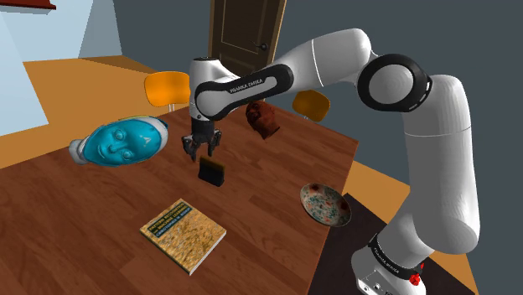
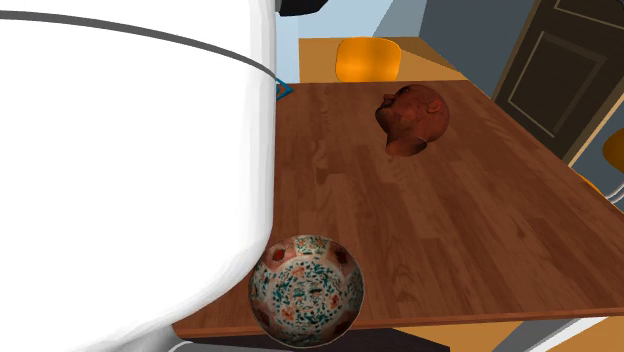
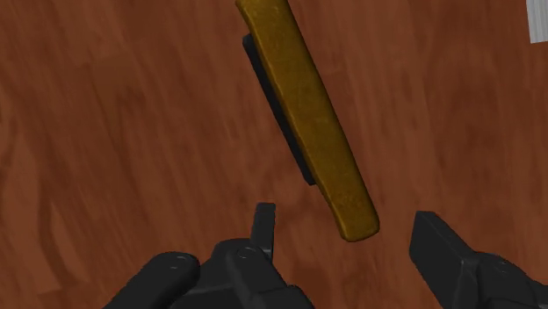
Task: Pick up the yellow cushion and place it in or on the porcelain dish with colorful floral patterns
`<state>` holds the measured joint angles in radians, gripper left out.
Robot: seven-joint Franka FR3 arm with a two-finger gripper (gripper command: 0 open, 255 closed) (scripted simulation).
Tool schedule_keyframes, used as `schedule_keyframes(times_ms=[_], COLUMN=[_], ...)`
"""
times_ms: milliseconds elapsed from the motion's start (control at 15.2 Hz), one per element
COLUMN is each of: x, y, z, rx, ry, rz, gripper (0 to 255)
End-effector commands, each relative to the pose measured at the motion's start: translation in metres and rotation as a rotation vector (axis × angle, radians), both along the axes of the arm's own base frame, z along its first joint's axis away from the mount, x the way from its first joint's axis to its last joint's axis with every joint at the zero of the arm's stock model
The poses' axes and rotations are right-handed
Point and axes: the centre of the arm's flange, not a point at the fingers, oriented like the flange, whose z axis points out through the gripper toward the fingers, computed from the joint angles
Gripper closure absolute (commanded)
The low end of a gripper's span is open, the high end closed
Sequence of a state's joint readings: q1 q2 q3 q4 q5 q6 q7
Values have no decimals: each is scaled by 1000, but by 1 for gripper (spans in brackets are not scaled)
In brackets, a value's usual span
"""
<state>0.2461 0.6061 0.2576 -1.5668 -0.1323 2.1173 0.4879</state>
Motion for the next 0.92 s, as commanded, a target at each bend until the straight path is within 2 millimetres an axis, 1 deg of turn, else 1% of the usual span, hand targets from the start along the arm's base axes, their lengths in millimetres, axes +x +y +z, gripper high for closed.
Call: schedule_keyframes(times_ms=[0,528,858], x=[0,0,0], y=[0,0,0], z=[0,0,26], rx=[0,0,0], ry=[0,0,0], rz=[0,0,0], gripper=[255,255,255])
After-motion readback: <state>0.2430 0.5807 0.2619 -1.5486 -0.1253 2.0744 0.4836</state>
